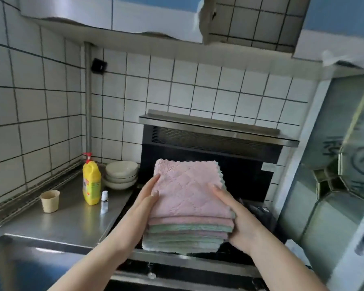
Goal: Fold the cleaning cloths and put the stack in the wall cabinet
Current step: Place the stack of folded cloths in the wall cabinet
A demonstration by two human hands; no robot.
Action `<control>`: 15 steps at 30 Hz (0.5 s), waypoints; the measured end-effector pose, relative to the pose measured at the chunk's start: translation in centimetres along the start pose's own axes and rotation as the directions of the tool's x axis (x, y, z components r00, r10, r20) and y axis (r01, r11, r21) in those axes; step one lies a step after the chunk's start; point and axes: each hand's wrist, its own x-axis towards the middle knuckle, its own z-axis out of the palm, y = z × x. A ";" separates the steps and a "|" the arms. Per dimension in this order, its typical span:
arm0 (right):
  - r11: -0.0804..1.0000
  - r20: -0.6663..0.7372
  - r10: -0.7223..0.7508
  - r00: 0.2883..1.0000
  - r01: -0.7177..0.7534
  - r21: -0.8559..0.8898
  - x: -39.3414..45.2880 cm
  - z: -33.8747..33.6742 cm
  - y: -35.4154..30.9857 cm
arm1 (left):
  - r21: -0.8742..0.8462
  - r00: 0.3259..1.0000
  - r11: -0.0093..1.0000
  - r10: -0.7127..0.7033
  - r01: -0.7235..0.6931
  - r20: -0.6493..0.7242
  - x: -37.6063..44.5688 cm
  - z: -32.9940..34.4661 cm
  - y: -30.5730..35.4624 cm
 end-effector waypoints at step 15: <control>0.802 -0.140 -0.549 0.824 0.472 -0.365 1.7 -15.4 -12.5 | -0.159 0.986 0.978 0.147 -0.133 0.079 13.9 18.6 8.1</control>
